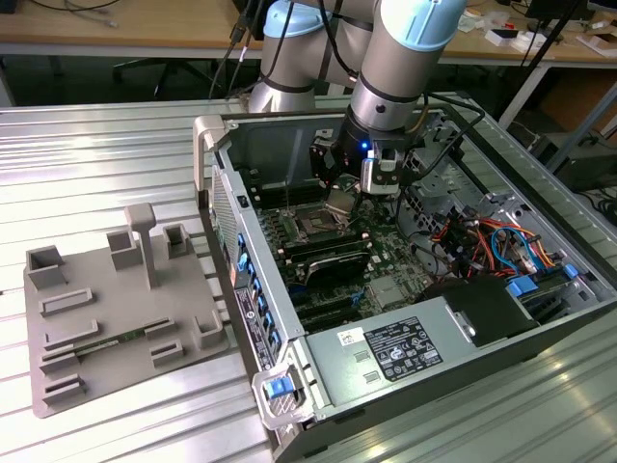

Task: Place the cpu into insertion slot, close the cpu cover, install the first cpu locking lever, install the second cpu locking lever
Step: 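Place the cpu into insertion slot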

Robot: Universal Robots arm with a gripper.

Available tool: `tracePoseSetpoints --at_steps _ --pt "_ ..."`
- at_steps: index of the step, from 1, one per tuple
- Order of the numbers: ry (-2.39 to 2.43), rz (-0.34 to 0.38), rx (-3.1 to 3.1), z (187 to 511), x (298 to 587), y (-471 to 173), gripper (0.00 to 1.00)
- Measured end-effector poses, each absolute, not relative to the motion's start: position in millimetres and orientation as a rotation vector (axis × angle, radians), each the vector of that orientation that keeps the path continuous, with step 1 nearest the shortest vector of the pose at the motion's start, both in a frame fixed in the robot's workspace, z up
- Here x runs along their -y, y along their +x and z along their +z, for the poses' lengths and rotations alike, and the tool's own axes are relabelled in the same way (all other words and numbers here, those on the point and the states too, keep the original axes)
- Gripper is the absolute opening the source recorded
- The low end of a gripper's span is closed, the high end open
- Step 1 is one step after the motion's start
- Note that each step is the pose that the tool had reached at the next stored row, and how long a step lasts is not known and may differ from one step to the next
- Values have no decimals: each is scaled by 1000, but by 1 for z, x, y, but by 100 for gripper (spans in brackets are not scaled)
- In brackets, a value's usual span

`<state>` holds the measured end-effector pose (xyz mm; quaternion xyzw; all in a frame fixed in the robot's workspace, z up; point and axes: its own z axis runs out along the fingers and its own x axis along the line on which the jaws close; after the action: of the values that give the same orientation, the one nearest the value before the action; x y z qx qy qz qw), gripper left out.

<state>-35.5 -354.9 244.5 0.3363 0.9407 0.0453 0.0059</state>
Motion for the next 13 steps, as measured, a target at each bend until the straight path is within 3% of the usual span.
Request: tracePoseSetpoints --at_steps 13 --pt "1066 142 -2939 245 355 -36 55"
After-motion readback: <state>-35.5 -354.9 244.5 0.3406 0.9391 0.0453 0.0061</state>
